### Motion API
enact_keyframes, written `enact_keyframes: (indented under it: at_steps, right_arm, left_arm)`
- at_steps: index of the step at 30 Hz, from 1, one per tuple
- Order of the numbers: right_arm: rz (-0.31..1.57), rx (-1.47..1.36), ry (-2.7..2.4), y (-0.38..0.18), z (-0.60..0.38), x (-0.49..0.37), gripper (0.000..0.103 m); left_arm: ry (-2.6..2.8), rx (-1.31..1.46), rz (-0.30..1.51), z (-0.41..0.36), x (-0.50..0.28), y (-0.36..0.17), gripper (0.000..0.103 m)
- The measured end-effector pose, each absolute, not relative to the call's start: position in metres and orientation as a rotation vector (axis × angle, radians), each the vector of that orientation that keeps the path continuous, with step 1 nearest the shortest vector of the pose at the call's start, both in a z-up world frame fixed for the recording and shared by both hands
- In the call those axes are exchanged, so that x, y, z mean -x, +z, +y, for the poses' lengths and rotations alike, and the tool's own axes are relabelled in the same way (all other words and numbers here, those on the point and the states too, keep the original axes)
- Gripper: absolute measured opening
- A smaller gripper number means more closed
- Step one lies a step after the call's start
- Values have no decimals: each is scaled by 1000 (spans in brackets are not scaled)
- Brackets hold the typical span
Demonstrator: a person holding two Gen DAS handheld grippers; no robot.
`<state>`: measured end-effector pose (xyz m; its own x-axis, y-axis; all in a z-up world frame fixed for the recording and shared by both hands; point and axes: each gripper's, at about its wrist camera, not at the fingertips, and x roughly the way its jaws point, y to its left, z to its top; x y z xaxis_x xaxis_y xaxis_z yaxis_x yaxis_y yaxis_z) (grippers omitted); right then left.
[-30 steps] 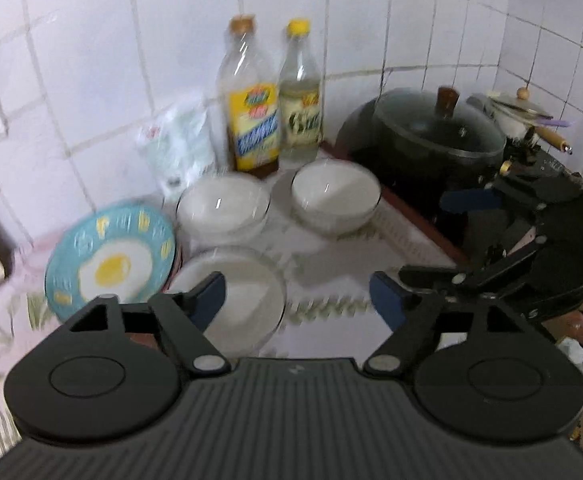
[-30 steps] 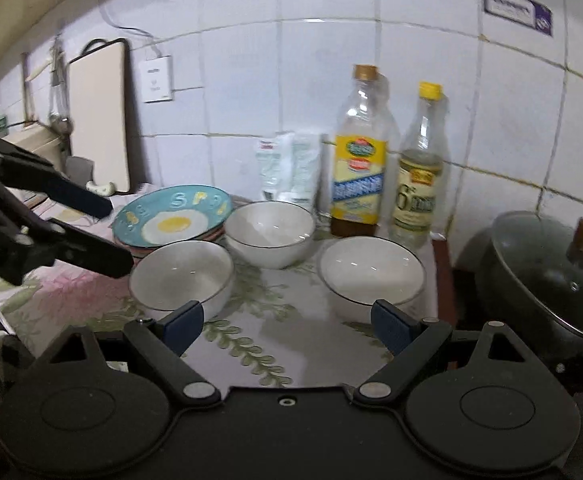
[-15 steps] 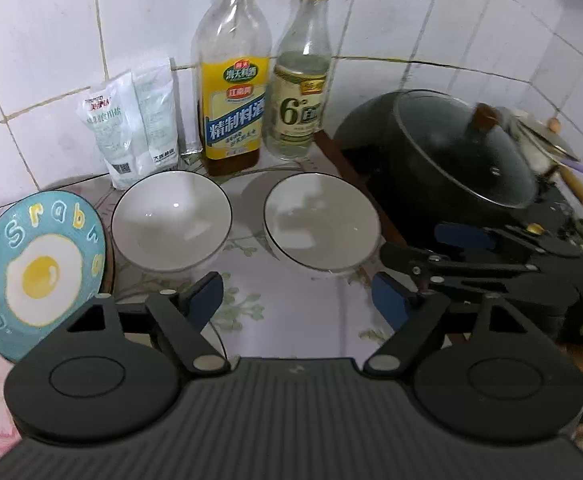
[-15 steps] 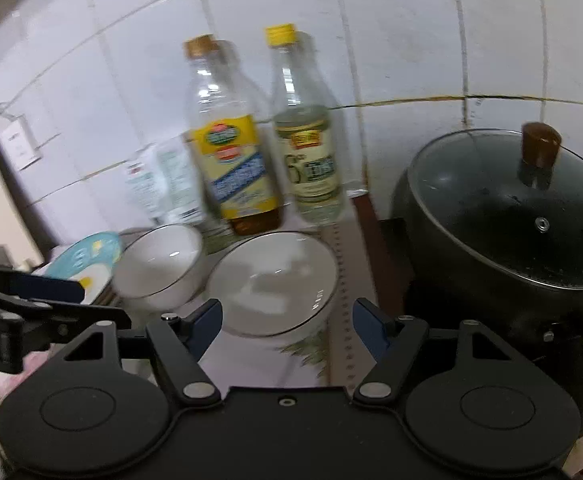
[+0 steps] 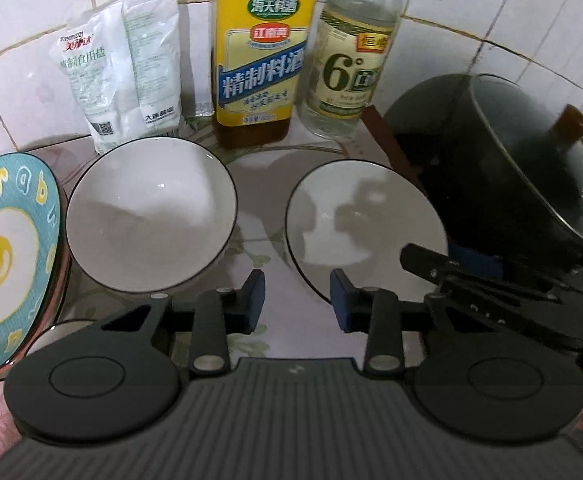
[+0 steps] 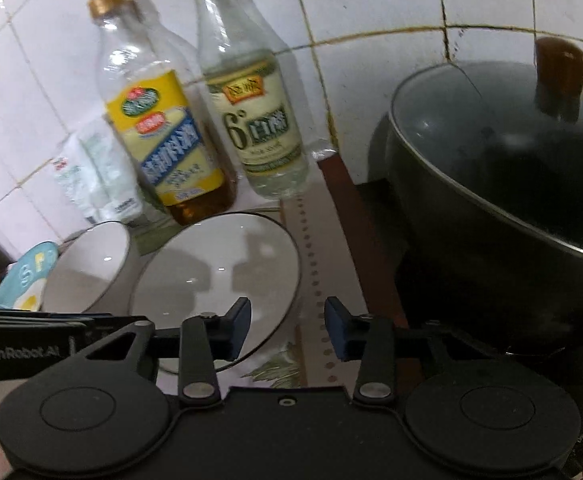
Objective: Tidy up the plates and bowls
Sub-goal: 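Close both grippers on the rim of the second white bowl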
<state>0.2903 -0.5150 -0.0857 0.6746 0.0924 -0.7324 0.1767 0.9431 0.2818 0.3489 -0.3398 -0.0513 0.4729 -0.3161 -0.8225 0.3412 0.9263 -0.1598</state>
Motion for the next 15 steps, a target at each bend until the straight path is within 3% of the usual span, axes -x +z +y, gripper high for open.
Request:
enact_keyframes:
  at_steps: [3,5,6,8,15]
  right_arm:
    - [845,-384,-46,-94,-521,-297,41]
    - [844,-406,-33,-96,-523,-298,34]
    - [843,-417,-15,-97,-524,-298,24]
    - [843,-431,-5,-96,-523,-298,24]
    - [824,-428,-22,-86,-520,-288,19]
  left_arm:
    - [-386,-1,1010,-340,-357,-56,34]
    - [-382,0,1009,-340,-360,-60,33]
    - [-389,3,1005,-339,-360,-62,30]
    - [-424,27,1011,-339,-361,-64,15]
    - [-444,-12,1013,-337,-344,-57,14]
